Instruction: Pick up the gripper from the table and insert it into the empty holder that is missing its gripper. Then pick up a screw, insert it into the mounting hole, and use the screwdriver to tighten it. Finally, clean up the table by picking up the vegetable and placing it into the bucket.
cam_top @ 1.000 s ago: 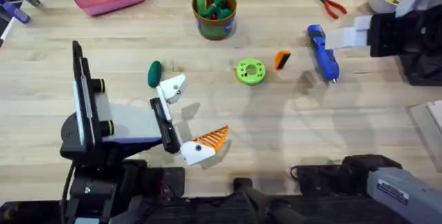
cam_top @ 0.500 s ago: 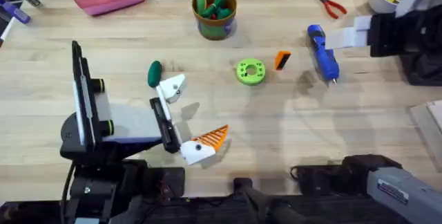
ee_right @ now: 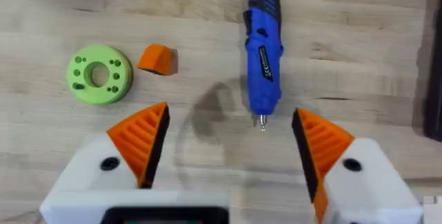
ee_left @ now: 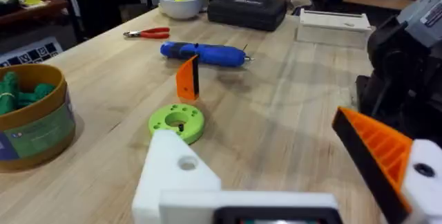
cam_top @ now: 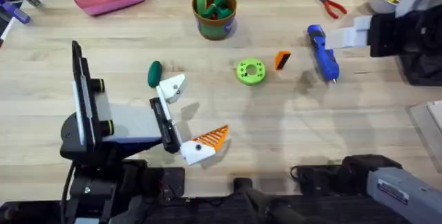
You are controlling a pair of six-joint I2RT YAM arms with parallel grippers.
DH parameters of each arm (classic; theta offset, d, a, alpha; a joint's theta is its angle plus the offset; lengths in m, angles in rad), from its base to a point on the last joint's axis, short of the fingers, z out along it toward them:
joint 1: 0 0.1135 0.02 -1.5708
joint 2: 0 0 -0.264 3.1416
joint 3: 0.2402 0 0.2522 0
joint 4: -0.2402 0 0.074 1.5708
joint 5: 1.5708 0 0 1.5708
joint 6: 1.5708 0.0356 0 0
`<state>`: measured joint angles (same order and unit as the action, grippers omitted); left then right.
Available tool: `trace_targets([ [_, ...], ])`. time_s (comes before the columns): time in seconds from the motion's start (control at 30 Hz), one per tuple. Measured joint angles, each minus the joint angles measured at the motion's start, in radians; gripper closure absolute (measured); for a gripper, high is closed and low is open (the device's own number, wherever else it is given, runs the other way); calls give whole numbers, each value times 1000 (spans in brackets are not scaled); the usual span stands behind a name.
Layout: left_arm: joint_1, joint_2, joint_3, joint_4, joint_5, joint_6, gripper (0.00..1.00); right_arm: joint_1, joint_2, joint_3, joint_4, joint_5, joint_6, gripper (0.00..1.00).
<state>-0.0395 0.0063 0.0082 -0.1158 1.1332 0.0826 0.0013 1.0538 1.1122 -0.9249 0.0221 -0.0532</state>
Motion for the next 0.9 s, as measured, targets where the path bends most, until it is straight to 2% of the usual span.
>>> trace_targets([
  [0.9, 0, 0, 0, 0, 0, 0, 15, 0, 0, 0, -22, -17, 23, 9],
])
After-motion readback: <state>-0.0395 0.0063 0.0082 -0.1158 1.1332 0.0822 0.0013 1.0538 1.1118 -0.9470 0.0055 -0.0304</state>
